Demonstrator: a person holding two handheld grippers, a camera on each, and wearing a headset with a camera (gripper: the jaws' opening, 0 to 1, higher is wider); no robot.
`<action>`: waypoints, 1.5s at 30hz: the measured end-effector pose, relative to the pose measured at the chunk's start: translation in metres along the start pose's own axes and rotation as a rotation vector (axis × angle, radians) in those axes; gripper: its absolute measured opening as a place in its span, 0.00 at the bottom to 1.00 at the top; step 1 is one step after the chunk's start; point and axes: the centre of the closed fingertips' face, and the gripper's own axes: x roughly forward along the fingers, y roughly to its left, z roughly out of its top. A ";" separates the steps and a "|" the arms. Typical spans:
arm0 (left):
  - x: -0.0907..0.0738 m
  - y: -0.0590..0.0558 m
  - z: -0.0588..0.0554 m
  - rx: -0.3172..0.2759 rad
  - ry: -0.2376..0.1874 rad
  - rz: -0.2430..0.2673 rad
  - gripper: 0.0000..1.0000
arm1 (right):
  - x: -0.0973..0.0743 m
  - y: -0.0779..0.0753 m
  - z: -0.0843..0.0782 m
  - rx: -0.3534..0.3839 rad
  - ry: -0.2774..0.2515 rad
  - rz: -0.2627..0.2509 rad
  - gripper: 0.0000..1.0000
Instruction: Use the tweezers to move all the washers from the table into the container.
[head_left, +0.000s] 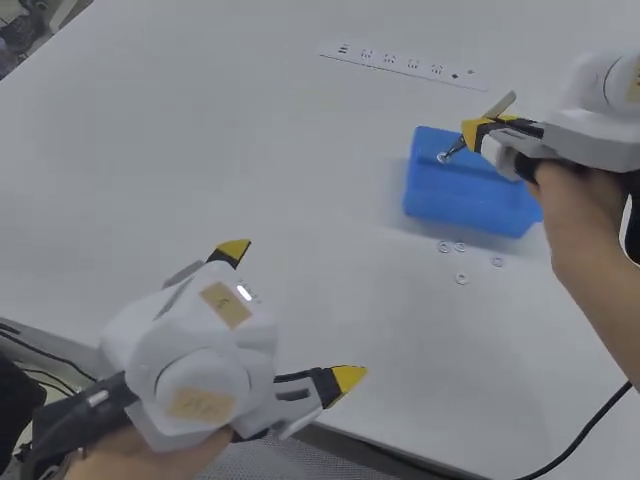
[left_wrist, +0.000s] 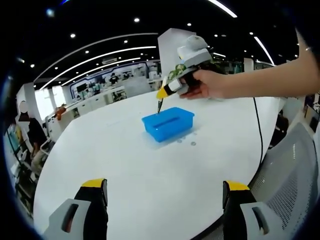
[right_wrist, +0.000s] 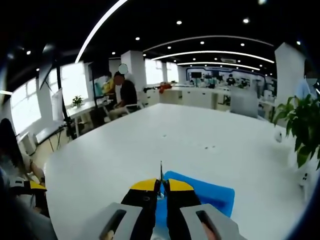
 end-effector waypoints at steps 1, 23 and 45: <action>0.000 0.000 -0.001 -0.001 0.003 -0.001 0.98 | 0.002 -0.001 -0.001 0.002 0.002 -0.002 0.02; 0.003 0.001 -0.007 0.035 0.038 0.015 0.98 | 0.038 -0.011 -0.034 0.020 0.079 -0.032 0.03; 0.002 0.004 -0.010 0.061 0.050 0.036 0.97 | 0.041 0.000 -0.055 0.025 0.124 -0.007 0.03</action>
